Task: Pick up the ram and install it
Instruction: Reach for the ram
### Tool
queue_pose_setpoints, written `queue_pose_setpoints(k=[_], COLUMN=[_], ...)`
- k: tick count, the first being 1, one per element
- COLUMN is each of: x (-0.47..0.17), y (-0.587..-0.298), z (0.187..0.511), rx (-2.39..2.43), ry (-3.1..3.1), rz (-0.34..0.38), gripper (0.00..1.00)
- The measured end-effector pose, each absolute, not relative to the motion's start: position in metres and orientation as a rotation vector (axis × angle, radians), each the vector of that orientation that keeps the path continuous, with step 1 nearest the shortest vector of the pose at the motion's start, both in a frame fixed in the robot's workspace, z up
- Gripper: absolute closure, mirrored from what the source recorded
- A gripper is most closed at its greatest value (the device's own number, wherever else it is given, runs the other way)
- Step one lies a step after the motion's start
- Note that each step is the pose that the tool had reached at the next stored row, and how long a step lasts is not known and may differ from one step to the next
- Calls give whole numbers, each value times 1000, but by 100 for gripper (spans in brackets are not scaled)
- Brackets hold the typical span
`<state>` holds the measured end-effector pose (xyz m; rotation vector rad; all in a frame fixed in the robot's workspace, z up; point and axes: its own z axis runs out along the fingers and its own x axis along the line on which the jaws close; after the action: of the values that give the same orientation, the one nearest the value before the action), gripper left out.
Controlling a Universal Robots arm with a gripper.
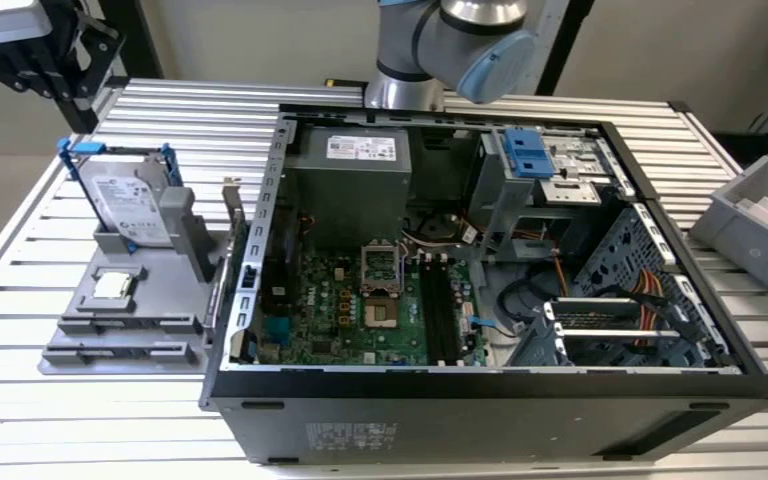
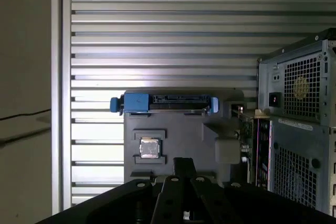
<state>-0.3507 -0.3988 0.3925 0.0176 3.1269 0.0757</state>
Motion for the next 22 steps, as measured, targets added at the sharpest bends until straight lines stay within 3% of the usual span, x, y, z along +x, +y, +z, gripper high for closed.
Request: queue_pose_setpoints(k=[22], x=[-351], y=[-411], z=[392], rx=[18], ry=[3127], rz=[76], gripper=[100])
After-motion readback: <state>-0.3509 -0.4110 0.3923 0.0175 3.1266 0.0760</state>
